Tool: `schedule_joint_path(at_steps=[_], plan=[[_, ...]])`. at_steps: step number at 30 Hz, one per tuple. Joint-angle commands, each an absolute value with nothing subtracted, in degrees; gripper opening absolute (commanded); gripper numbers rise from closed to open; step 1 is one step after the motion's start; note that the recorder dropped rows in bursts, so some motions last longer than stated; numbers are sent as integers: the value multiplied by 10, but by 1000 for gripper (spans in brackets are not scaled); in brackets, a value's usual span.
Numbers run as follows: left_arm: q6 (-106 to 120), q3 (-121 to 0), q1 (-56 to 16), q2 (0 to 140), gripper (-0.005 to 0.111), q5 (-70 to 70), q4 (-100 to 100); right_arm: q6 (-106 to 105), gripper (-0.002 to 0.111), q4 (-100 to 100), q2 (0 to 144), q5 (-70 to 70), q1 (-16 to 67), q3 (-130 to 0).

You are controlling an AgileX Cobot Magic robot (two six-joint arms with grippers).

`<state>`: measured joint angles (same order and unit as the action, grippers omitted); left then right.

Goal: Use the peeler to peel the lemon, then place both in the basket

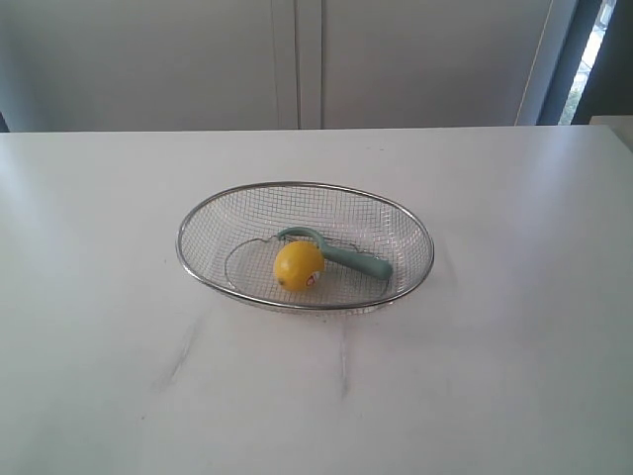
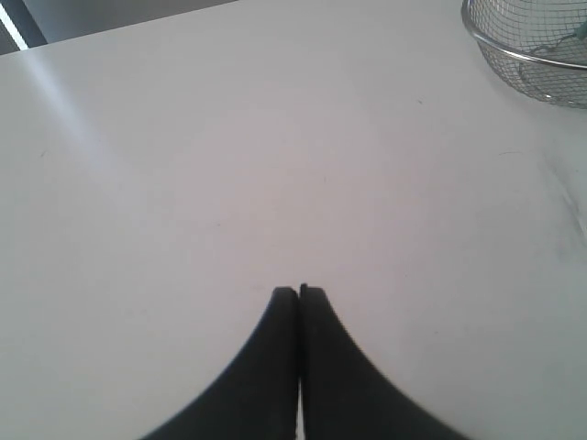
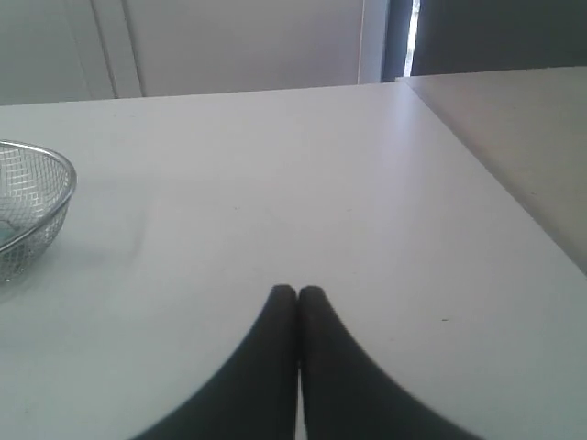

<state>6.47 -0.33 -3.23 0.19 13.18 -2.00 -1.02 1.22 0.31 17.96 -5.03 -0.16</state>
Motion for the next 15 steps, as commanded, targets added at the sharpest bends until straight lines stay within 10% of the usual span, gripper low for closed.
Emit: schedule_joint_path(at_steps=[1,15], plan=[[63,0,-30,0,0,133,-21,-28,0,13,0,178,-52,0],[63,0,-30,0,0,133,-21,-28,0,13,0,178,10,0]])
